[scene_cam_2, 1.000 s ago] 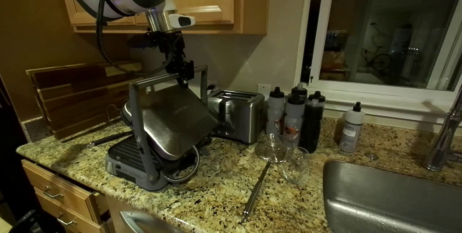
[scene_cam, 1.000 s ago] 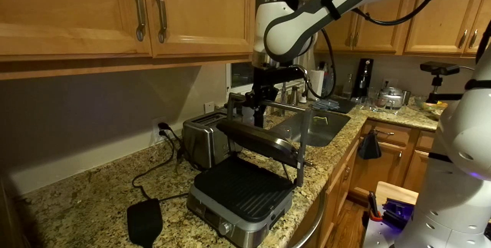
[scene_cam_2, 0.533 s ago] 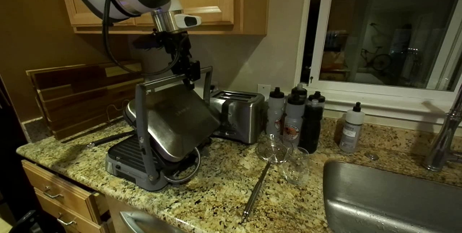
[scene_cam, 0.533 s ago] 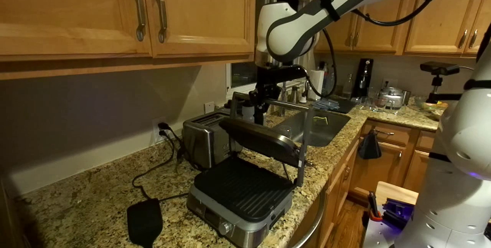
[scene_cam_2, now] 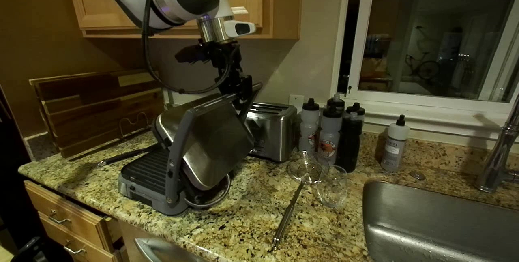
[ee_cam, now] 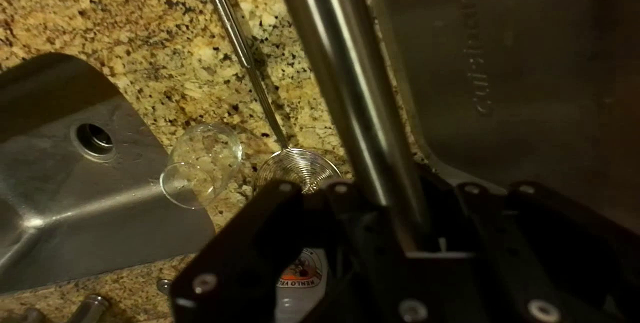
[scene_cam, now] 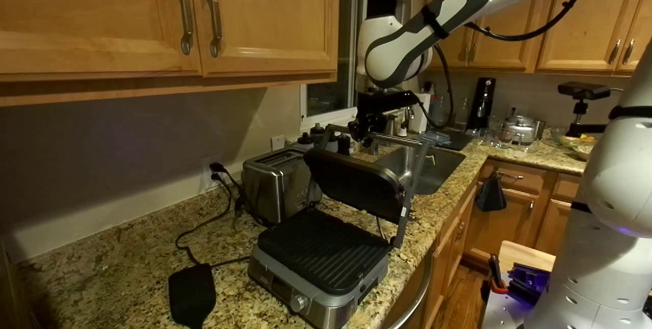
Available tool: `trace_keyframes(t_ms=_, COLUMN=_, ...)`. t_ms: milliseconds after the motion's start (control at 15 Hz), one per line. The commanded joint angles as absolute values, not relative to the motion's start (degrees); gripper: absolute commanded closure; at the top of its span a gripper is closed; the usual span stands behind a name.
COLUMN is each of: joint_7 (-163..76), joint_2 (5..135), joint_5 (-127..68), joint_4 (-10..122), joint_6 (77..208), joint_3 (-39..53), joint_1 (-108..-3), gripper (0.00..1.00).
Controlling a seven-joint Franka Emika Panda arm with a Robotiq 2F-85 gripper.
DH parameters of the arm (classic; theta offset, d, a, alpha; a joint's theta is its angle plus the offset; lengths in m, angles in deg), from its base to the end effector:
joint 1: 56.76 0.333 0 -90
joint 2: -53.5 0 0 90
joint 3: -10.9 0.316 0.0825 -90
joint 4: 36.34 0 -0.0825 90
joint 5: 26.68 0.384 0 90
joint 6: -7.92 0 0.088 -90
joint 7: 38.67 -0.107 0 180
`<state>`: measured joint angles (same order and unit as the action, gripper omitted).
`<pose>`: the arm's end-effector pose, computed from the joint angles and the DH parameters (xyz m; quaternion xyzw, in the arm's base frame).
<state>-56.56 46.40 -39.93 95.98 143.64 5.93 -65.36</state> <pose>0.4953 -0.1229 0.4135 0.9728 -0.1963 0.0941 0.0789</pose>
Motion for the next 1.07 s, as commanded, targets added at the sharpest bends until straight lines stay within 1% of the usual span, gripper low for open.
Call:
trace_keyframes(t_ms=0, joint_7=-53.32, joint_2=48.44, joint_5=-39.93, joint_4=94.99, joint_6=144.86, joint_3=4.27, joint_1=-66.23, gripper=0.97)
trace_keyframes(t_ms=467, joint_7=-48.75, joint_2=54.5, joint_5=-38.81, joint_4=93.04, joint_6=148.4, joint_3=1.18, joint_1=-66.91, gripper=0.97)
trace_keyframes(t_ms=933, joint_7=-47.56, joint_2=55.2, joint_5=-38.9, joint_4=92.82, joint_6=148.44, joint_3=0.76, joint_1=-66.7, gripper=0.97)
trace_keyframes(t_ms=1000, joint_7=-47.6, joint_2=54.78, joint_5=-39.65, joint_4=92.97, joint_6=147.92, joint_3=0.75, joint_1=-66.67, gripper=0.65)
